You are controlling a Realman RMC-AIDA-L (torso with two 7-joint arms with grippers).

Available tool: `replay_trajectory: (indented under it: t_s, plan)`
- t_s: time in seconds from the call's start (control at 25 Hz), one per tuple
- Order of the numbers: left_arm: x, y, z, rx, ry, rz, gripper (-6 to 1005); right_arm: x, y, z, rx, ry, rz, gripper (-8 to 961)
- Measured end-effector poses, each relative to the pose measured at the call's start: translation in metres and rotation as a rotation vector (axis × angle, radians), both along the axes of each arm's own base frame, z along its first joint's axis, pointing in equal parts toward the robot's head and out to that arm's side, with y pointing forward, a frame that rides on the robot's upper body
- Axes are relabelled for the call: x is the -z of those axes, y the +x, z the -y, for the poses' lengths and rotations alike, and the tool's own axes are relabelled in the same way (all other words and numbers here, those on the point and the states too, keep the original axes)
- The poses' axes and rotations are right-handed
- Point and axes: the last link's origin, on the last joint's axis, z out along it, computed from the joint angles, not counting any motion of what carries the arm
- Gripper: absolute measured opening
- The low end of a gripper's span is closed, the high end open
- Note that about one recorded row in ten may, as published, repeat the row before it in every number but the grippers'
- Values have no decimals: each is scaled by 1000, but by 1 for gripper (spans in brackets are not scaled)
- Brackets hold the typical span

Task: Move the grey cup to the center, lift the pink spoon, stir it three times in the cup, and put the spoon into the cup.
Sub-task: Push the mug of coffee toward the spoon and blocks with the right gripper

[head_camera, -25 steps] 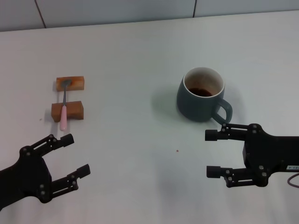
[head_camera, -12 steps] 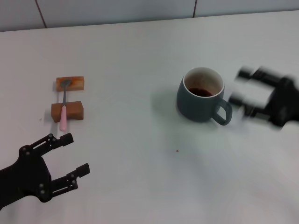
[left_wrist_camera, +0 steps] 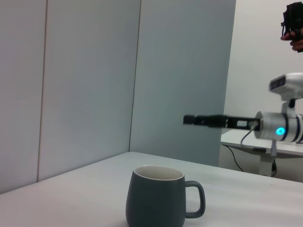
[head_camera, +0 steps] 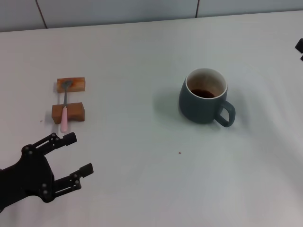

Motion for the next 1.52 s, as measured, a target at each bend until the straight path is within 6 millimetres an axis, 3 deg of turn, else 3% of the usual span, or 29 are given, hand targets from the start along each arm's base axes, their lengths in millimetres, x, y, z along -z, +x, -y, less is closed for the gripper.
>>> replay_trajectory:
  t_s: [0.16, 0.28, 0.52, 0.76, 1.52]
  plan:
    - [1, 1, 0, 2, -1, 3, 802, 21, 3, -12, 36, 4, 115, 452]
    - [1, 1, -1, 1, -1, 3, 802, 44, -5, -19, 8, -27, 185, 304]
    - [0, 1, -1, 1, -1, 2, 802, 67, -15, -23, -40, -65, 254, 87]
    - [0, 1, -2, 3, 1, 2, 802, 78, -22, -25, -74, -112, 278, -3]
    - [-1, 1, -4, 3, 6, -4, 803, 103, -46, -32, -149, -209, 273, 28]
